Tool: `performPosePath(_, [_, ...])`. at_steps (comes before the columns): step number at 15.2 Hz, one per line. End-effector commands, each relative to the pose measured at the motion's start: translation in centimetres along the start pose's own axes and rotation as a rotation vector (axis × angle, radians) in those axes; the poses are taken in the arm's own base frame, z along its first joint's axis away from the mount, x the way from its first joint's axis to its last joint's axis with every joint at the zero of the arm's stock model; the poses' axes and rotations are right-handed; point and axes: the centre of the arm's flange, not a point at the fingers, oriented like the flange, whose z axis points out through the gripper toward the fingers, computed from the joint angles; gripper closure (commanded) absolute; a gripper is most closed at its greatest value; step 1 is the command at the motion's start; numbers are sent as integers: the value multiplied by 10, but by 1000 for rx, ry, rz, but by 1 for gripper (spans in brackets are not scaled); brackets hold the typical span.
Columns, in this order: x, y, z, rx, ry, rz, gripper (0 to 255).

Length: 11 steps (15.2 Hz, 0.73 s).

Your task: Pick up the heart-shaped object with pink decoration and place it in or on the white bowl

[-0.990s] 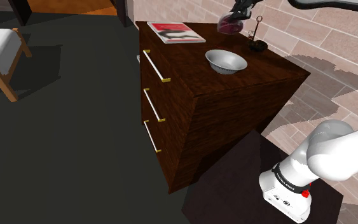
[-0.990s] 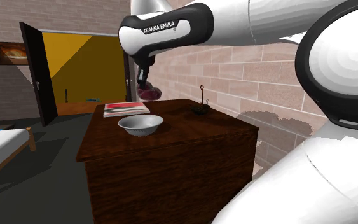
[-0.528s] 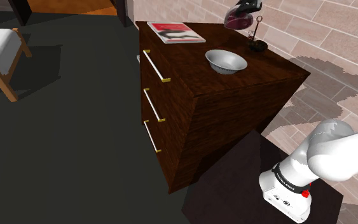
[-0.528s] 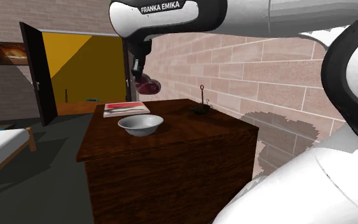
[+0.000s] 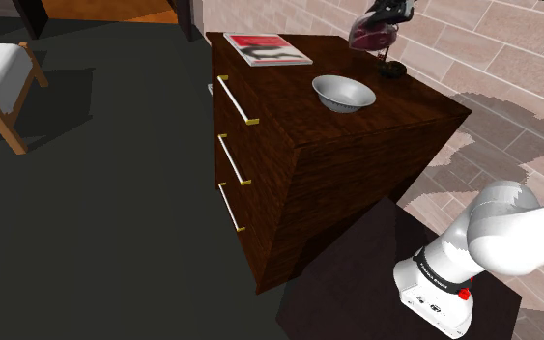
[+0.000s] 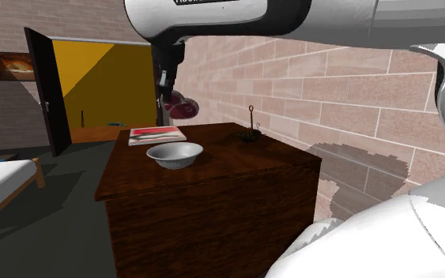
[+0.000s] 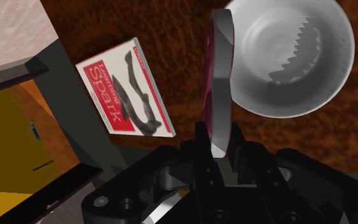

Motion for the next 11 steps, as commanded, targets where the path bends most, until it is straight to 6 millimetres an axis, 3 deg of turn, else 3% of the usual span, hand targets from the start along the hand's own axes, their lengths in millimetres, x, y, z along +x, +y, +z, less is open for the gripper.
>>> performPosePath(1, [-1, -6, 7, 0, 0, 0, 255])
performPosePath(11, [-12, -38, 48, 0, 0, 0, 255])
